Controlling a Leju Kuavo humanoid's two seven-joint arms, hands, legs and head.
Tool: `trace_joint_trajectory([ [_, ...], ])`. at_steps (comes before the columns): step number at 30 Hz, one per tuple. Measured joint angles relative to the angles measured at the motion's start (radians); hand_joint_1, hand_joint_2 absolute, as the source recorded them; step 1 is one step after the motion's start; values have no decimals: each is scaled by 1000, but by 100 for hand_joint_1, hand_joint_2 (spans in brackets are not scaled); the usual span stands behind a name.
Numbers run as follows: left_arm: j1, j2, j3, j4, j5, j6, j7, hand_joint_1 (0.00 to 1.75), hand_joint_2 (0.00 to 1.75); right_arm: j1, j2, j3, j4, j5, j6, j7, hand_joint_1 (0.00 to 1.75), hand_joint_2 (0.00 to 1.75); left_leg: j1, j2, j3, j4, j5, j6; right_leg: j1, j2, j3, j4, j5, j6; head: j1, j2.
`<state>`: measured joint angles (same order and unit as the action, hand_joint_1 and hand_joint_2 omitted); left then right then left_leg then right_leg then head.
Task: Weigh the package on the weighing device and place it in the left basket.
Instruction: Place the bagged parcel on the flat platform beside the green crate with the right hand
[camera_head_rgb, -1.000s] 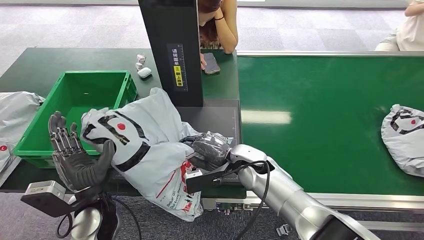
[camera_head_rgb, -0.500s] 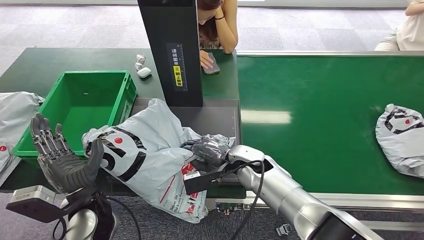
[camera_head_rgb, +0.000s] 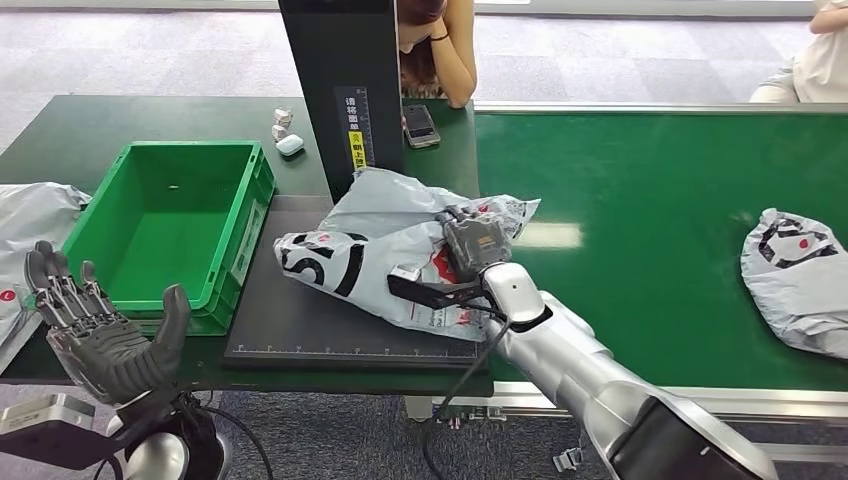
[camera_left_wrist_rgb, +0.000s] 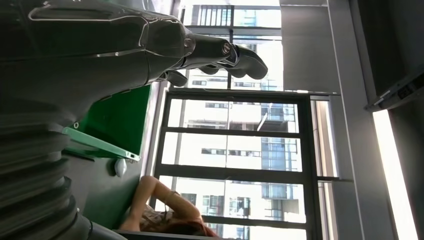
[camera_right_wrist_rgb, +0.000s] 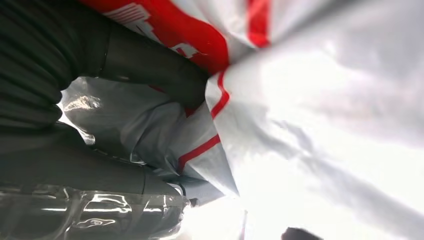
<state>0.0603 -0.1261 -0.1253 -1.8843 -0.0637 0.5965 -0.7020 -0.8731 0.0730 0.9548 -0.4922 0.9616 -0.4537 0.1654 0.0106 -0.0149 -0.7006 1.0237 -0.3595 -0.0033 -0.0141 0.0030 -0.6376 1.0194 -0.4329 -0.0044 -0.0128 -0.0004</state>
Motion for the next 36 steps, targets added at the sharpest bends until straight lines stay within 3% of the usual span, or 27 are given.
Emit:
trace_joint_trajectory([
  [3, 0, -3, -4, 7, -3, 0, 0, 0, 175, -8, 0, -27, 32, 2, 9, 21, 175, 175, 0, 1, 0, 0, 0, 0, 0, 1, 0, 0, 0, 0, 0, 0],
  [4, 0, -4, -5, 10, -3, 0, 0, 0, 175, -9, 0, -35, 40, 3, 10, 23, 142, 175, 0, 1, 0, 0, 0, 0, 0, 1, 0, 0, 0, 0, 0, 0],
  [7, 0, -4, -8, 16, -4, -4, 0, 0, 175, -9, 0, -56, 55, 8, 9, 27, 11, 175, 0, 1, 0, 0, 0, 0, 0, 1, 0, 0, 0, 0, 0, 0],
  [8, 0, -4, -9, 18, -6, -6, 0, 0, 175, -9, 0, -64, 58, 7, 7, 20, 0, 175, 0, 1, 0, 0, 0, 0, 0, 1, 0, 0, 0, 0, 0, 0],
  [11, 0, -2, -14, 26, -15, -18, 0, 0, 175, -6, 0, -95, 62, -21, -18, -66, 0, 175, 0, 2, 0, 0, 0, 0, 0, 1, -1, 0, 0, 0, 0, 0],
  [15, -2, 7, -33, 46, -37, -49, 0, 0, 175, 10, 0, -164, 56, -117, -48, -283, 0, 175, 0, 2, 0, 0, 0, 0, 0, 1, -1, 0, 0, 0, 0, 0],
  [21, -23, 27, -71, 113, -77, -115, 0, 0, 175, 53, 2, -287, 11, -349, 132, -586, 0, 175, 0, 2, 0, 0, 0, 0, 0, 1, -1, 0, 0, 0, 0, 0],
  [23, -31, 32, -82, 136, -89, -133, 0, 0, 175, 70, 2, -321, -12, -400, 184, -649, 0, 175, 0, 2, 0, 0, 0, 0, 0, 1, -1, 0, 0, 0, 0, 0],
  [27, -40, 40, -98, 173, -114, -153, 0, 0, 175, 94, 3, -362, -58, -447, 249, -694, 0, 175, 0, 2, 0, 0, 0, 0, 0, 1, -1, 0, 0, 0, 0, 0],
  [36, -44, 46, -108, 205, -123, -157, 0, 0, 175, 112, 3, -389, -103, -455, 262, -699, 0, 175, 0, 2, 0, 0, 0, 0, 0, 1, -1, 0, 0, 0, 0, 0],
])
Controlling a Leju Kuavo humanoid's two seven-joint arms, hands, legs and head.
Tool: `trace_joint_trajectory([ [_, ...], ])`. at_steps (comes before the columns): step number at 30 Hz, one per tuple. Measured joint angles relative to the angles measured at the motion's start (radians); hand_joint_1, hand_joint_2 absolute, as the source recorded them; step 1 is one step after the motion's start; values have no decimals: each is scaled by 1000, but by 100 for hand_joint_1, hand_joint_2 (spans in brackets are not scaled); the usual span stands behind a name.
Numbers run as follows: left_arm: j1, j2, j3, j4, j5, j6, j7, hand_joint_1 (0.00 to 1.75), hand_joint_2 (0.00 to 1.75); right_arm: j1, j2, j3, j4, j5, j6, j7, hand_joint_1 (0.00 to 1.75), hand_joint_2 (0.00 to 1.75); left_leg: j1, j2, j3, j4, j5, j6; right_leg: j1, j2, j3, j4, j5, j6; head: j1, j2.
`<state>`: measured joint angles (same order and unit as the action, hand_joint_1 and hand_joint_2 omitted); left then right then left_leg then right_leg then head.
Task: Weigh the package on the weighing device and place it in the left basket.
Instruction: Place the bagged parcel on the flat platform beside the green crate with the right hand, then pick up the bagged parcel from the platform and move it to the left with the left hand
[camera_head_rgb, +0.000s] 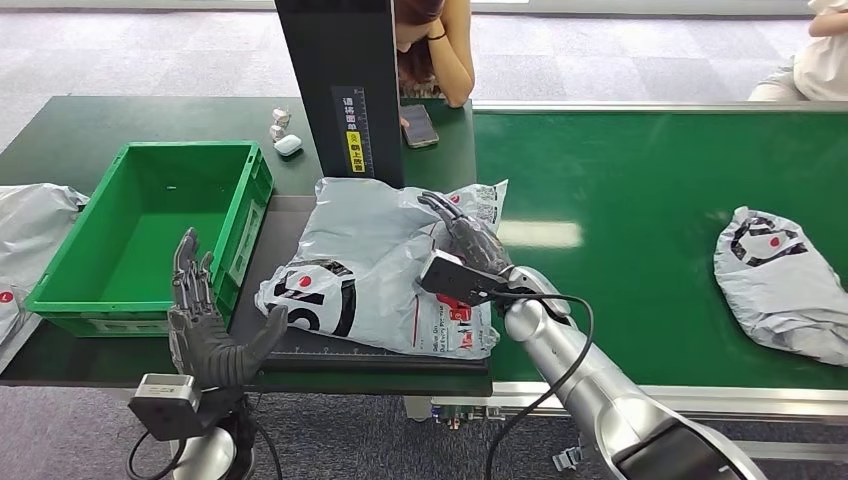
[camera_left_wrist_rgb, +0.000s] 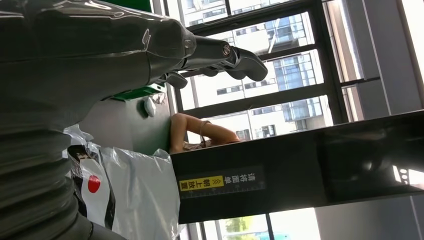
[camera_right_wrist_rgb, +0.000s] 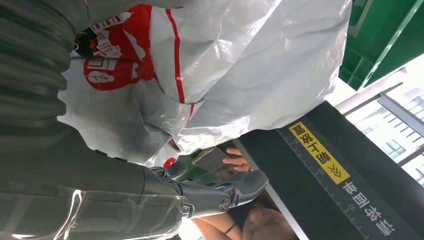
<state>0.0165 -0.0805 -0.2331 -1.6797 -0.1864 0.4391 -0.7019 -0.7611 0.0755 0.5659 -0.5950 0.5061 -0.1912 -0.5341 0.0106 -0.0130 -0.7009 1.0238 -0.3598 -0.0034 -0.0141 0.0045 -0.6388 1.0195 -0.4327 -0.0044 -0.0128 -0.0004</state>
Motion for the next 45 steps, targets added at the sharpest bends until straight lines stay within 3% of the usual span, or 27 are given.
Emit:
trace_joint_trajectory([
  [4, -1, 2, 0, 8, 0, 0, 0, 0, 175, 2, 0, -2, -5, -1, 2, 0, 0, 175, 0, 0, 0, 0, 0, 0, 0, 0, 0, 0, 0, 0, 0, 0],
  [8, -1, 3, -1, 16, -16, -33, 0, 0, 175, 8, 0, -7, -14, -41, 22, -17, 0, 0, 0, 0, 0, 0, 0, 0, 0, 0, 0, 0, 0, 0, 0, 0],
  [13, -5, 3, -22, 49, -122, -140, 46, 0, 175, 42, -5, -43, -68, -164, 27, -69, 0, 0, 0, 0, 0, 0, 0, 0, 0, 0, -1, 0, 0, 0, 0, 0],
  [17, -35, 3, -66, 130, -397, -161, 185, 0, 175, 101, -30, -89, -158, -252, 3, -89, 0, 175, 0, -1, 0, 0, 0, 1, -1, -1, -2, -1, -1, 1, 0, 0],
  [21, -109, 2, -111, 289, -680, -117, 352, 0, 175, 204, -70, -151, -275, -271, 11, -95, 0, 175, -1, -2, -1, 0, 0, 1, -1, -1, 0, -1, 0, 1, 0, 0],
  [30, -179, -6, -138, 447, -725, -105, 382, 0, 175, 289, -106, -210, -371, -269, 17, -104, 0, 175, -1, 1, -1, 0, -1, 1, -1, 1, -1, 0, 0, 1, 0, 0],
  [39, -270, -16, -142, 570, -843, -131, 475, 0, 175, 363, -114, -259, -449, -304, 29, -145, 0, 175, -1, 0, -1, 0, -1, 1, -1, 0, -1, 0, 0, 1, 0, 0],
  [40, -283, -16, -142, 587, -856, -145, 490, 17, 175, 373, -114, -265, -463, -311, 33, -148, 0, 175, -1, 0, -1, 0, -1, 1, -1, 0, -1, 0, 0, 1, 0, 0],
  [43, -317, -17, -142, 628, -900, -187, 555, 148, 175, 398, -114, -281, -505, -328, 45, -152, 0, 175, -1, 0, -1, 0, -1, 1, -1, 0, 0, 0, 0, 1, 0, 0],
  [44, -326, -17, -143, 639, -914, -193, 582, 175, 175, 408, -114, -287, -520, -333, 48, -151, 0, 175, -1, 0, -1, 0, -1, 1, -1, 0, 1, 0, 0, 1, 0, 0],
  [45, -333, -18, -143, 647, -924, -193, 605, 175, 175, 419, -114, -292, -536, -337, 51, -148, 0, 175, -1, -1, -1, 0, -1, 1, -1, 0, 1, 0, 0, 1, 0, 0],
])
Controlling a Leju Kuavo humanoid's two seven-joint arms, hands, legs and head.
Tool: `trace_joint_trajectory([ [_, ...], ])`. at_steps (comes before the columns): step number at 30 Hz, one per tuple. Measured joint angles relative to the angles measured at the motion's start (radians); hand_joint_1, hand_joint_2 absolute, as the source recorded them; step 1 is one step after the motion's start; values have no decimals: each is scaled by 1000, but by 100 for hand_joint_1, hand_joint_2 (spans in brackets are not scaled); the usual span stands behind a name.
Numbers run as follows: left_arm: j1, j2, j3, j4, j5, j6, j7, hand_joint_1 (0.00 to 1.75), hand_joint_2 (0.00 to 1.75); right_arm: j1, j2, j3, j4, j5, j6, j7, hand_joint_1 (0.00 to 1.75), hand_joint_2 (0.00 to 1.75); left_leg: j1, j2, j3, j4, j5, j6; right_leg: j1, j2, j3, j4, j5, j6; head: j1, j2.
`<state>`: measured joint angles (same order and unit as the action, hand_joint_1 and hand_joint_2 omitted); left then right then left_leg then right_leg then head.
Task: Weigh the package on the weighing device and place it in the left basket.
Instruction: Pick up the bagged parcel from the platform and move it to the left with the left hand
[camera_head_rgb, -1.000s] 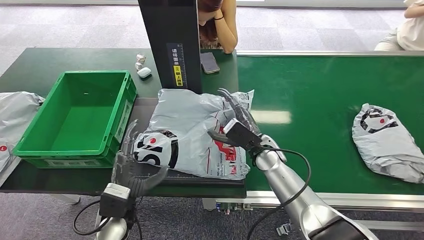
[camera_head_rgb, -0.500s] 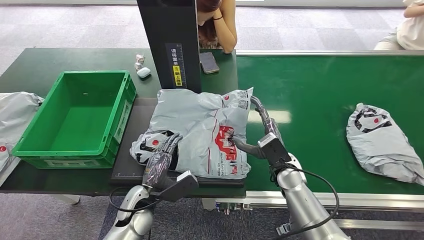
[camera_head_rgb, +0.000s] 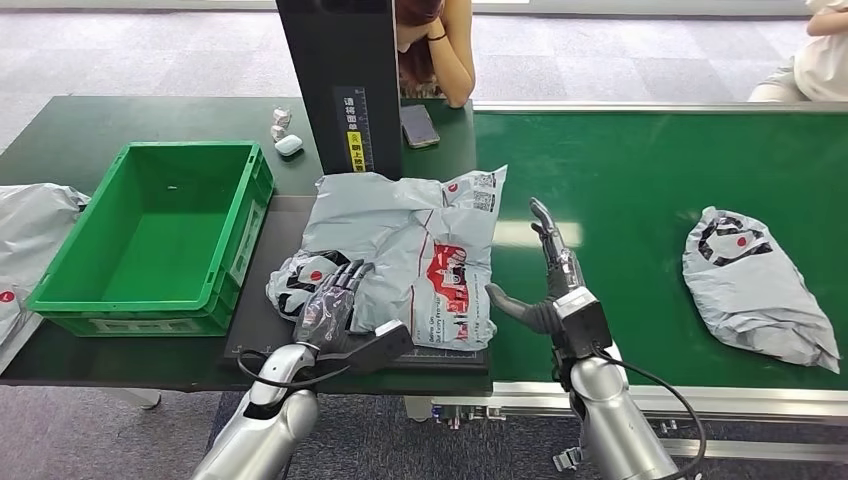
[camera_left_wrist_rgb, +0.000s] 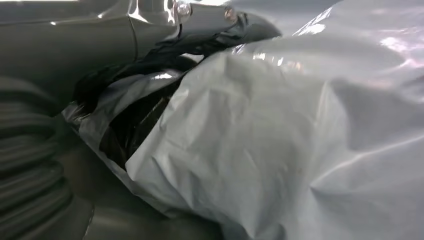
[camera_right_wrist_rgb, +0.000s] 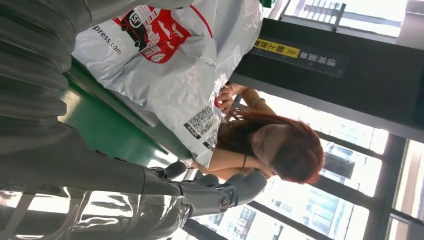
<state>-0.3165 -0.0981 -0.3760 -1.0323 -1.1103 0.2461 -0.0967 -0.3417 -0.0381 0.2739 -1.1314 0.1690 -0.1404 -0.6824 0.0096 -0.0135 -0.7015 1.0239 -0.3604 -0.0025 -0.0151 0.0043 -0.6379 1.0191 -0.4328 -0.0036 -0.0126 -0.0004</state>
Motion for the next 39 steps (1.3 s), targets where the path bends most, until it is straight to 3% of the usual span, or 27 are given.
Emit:
trace_joint_trajectory([
  [10, -1, 7, 1, 13, 9, 60, 2, 175, 175, 81, 2, -48, -115, -3, 16, 33, 0, 175, -1, 0, 0, 0, 0, -1, 1, 0, 0, 0, 0, 0, 0, 0],
  [31, -7, 7, 1, 13, 10, 64, 0, 175, 175, 93, 3, -58, -136, -3, 16, 34, 0, 175, -1, 0, 1, 0, 0, -1, 0, 0, 0, 0, 0, 0, 0, 0],
  [39, 0, 12, 1, 12, 21, 112, -53, 175, 175, 108, 4, -72, -154, -3, 29, 35, 0, 175, -1, 0, 0, 0, 0, -1, 0, 0, 0, 0, 0, 0, 0, 0],
])
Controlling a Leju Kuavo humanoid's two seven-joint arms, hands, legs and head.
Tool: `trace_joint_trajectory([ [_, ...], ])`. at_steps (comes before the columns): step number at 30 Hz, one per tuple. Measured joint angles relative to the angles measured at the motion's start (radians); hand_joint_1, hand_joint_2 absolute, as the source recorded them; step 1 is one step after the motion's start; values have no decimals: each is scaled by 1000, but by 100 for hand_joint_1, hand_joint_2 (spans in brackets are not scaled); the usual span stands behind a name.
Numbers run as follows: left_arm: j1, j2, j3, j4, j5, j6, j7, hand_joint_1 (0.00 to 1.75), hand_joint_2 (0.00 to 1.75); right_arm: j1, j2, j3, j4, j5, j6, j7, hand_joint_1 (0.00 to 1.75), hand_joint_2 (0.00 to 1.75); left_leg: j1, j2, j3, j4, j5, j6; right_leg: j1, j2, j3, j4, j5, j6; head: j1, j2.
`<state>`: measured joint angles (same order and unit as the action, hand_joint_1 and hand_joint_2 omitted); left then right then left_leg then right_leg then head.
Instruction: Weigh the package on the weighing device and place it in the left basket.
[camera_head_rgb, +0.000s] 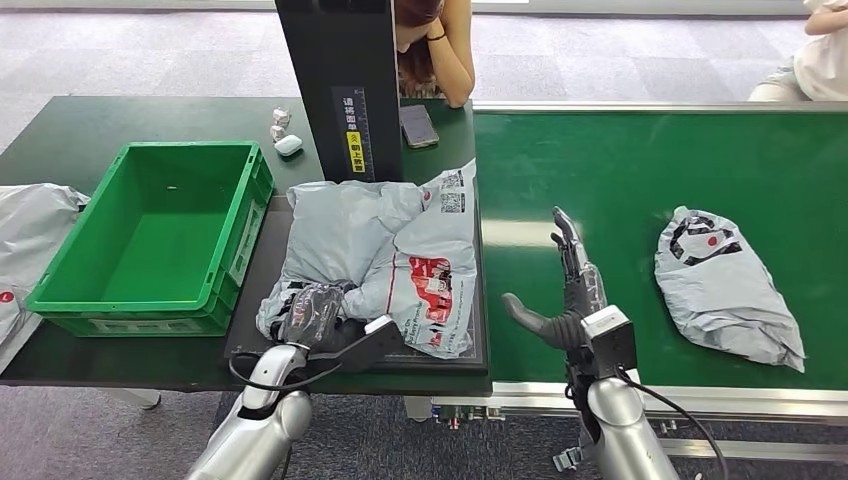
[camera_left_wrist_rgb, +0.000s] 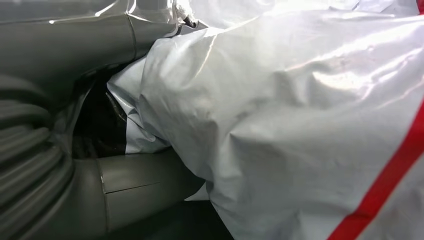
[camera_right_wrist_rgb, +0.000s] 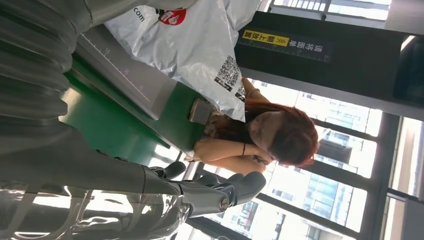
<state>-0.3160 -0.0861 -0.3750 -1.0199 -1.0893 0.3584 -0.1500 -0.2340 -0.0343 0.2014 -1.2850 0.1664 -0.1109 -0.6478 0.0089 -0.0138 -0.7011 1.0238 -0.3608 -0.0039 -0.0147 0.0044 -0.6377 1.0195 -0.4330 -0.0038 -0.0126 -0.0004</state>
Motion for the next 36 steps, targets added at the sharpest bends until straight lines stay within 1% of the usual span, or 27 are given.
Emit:
trace_joint_trajectory([
  [3, 5, 4, 0, -6, 20, 27, -36, 175, 175, 10, 1, -10, -12, -1, 2, 3, 0, 175, 0, 0, 0, 0, 0, 0, 0, 0, 0, 0, 0, 0, 0, 0],
  [5, 24, 3, 5, -32, 32, 81, -97, 175, 175, 16, 2, -16, -17, -21, 11, 7, 0, 175, 0, 0, 0, 0, 0, 0, 0, 0, 0, 0, 0, 0, 0, 0],
  [6, 46, -2, 16, -75, 34, 139, -170, 175, 175, 21, 3, -20, -18, -42, 16, 8, 0, 175, 0, 0, -1, 0, 0, 0, 0, 0, -1, 0, 0, 0, 0, 0],
  [8, 88, -13, 50, -204, 32, 268, -378, 175, 175, 35, 4, -27, -21, -83, 20, 5, 0, 175, 1, 0, -3, 0, 0, 0, 0, 0, -3, 0, -1, 1, 0, 0],
  [9, 101, -18, 68, -271, 29, 313, -478, 175, 175, 43, 4, -29, -23, -96, 16, 1, 0, 175, 1, -1, -3, 0, 0, 1, 0, 0, -3, 0, -1, 1, 0, 0],
  [10, 106, -21, 84, -327, 26, 333, -539, 175, 175, 51, 4, -30, -27, -103, 11, -3, 0, 175, 1, -1, -3, 0, -1, 1, -1, 0, -3, 0, -1, 2, 0, 0],
  [11, 109, -24, 100, -376, 24, 340, -568, 175, 175, 58, 4, -30, -32, -108, 7, -6, 0, 175, 0, -1, -3, 0, -1, 1, -1, 0, -3, 0, -2, 2, 0, 0],
  [16, 124, -29, 163, -566, 6, 343, -552, 175, 175, 73, 2, -34, -48, -123, -3, -10, 0, 175, 0, 0, -3, 0, -1, 1, 0, 0, -3, 0, -2, 2, 0, 0],
  [21, 135, -31, 193, -687, -40, 343, -552, 175, 175, 73, 0, -34, -47, -140, -11, -22, 0, 175, 1, 0, -3, 0, -1, 1, 0, 0, -3, 0, -2, 2, 0, 0],
  [26, 135, -35, 236, -759, -87, 343, -552, 175, 175, 72, -2, -34, -47, -149, -18, -26, 0, 175, 1, 0, -3, 0, -1, 1, -1, 0, -3, 0, -2, 2, 0, 0],
  [30, 135, -35, 244, -768, -94, 343, -552, 175, 175, 72, -2, -34, -47, -150, -18, -27, 0, 175, 1, 0, -3, 0, -1, 1, -1, 0, -3, 0, -2, 2, 0, 0],
  [31, 123, -38, 267, -761, -124, 343, -546, 175, 175, 73, -4, -34, -47, -151, -23, -29, 0, 175, 1, 0, -3, 0, -1, 1, -1, 0, -4, 0, -2, 2, 0, 0],
  [32, 100, -40, 298, -733, -173, 342, -515, 175, 175, 76, -7, -34, -50, -150, -28, -31, 0, 175, 1, -1, -3, 0, -1, 1, -1, 0, -4, 0, -2, 2, 0, 0],
  [33, 71, -41, 332, -689, -236, 341, -452, 175, 175, 80, -10, -33, -54, -146, -34, -33, 0, 175, 1, -1, -3, 0, 0, 1, -1, 0, -5, 0, -1, 2, 0, 0],
  [34, 36, -39, 368, -631, -305, 339, -365, 175, 175, 86, -13, -33, -60, -140, -39, -33, 0, 175, 1, -1, -3, 0, 0, 1, -1, 0, -5, 0, -1, 1, 0, 0],
  [36, -27, -13, 386, -493, -371, 336, -160, 175, 175, 98, -15, -34, -73, -121, -38, -26, 0, 175, 1, 0, -3, 0, 1, 0, 0, 0, -5, 0, 1, -1, 0, 0],
])
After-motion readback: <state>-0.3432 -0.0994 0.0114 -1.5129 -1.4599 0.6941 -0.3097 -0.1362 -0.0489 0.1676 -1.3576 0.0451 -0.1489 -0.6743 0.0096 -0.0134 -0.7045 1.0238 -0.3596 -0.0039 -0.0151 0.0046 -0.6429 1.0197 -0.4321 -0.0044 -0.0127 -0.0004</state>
